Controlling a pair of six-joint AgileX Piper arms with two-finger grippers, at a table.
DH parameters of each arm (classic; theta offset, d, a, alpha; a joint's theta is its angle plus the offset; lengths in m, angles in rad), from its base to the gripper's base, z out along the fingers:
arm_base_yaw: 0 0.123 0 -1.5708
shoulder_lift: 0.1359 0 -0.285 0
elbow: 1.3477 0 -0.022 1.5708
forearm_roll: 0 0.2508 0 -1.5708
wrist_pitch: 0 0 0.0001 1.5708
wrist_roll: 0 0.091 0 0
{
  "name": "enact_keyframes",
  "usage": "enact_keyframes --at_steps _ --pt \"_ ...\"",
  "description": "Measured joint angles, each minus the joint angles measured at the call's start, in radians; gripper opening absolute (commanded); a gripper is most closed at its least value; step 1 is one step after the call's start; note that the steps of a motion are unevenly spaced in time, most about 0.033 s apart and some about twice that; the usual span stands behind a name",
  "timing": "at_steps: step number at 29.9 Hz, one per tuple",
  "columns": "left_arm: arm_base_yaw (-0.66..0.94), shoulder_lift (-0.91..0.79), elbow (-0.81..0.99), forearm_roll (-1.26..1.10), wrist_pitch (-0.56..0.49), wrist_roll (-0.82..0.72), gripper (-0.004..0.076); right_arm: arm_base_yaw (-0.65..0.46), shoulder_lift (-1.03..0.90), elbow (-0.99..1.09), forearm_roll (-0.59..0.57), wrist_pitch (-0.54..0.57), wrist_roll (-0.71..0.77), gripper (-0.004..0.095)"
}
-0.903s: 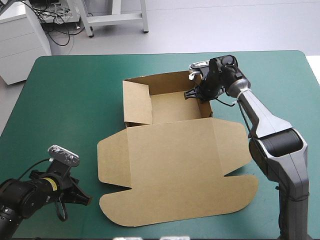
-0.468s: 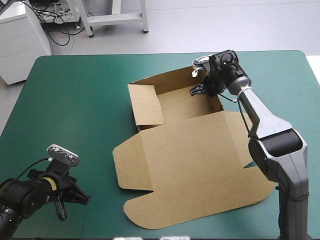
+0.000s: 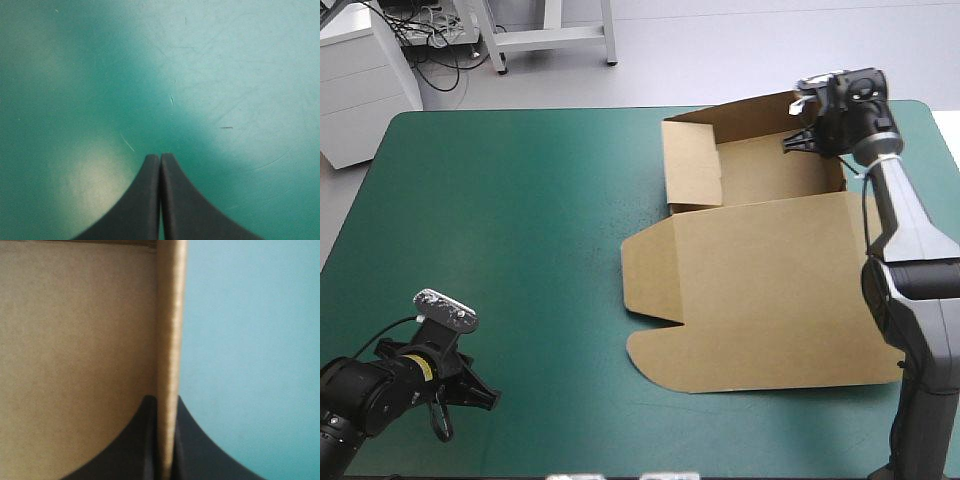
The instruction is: Fold the box
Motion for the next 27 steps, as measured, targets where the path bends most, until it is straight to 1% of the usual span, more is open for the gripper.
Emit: enact_keyframes --at_steps 8,11,14,16,18,19,22,24,26,27 --pt "0.000 0.000 0.000 0.008 0.039 0.000 -0.0032 -0.314 0.000 0.000 0.086 -0.002 -0.004 -0.0023" --pt "0.000 0.000 0.000 0.015 0.045 0.000 -0.0032 -0.399 0.000 0.000 0.097 -0.002 -0.004 -0.0023" --pt "0.000 0.000 0.000 0.015 0.046 0.000 -0.0032 -0.462 0.001 0.000 0.117 -0.001 -0.013 -0.0008" --pt "0.000 -0.001 0.000 0.015 0.046 0.000 -0.0032 -0.495 0.004 0.000 0.151 0.002 -0.043 0.0047" --pt "0.000 -0.001 0.000 0.016 0.046 0.000 -0.0032 -0.513 0.007 0.000 0.184 0.002 -0.070 0.0153" --pt "0.000 -0.001 0.000 0.016 0.046 0.000 -0.0032 -0.517 0.008 0.000 0.200 0.002 -0.083 0.0228" --pt "0.000 -0.002 0.000 0.016 0.046 -0.004 -0.0032 -0.518 0.008 0.000 0.237 0.008 -0.117 0.0516" --pt "0.000 -0.004 0.000 0.016 0.051 -0.017 -0.0032 -0.518 0.008 0.000 0.255 0.013 -0.127 0.0731" --pt "0.000 -0.006 0.000 0.015 0.053 -0.026 -0.0032 -0.518 0.008 0.000 0.261 0.015 -0.130 0.0868" --pt "0.000 -0.007 0.000 0.015 0.053 -0.028 -0.0032 -0.518 0.008 0.000 0.261 0.016 -0.130 0.0916"
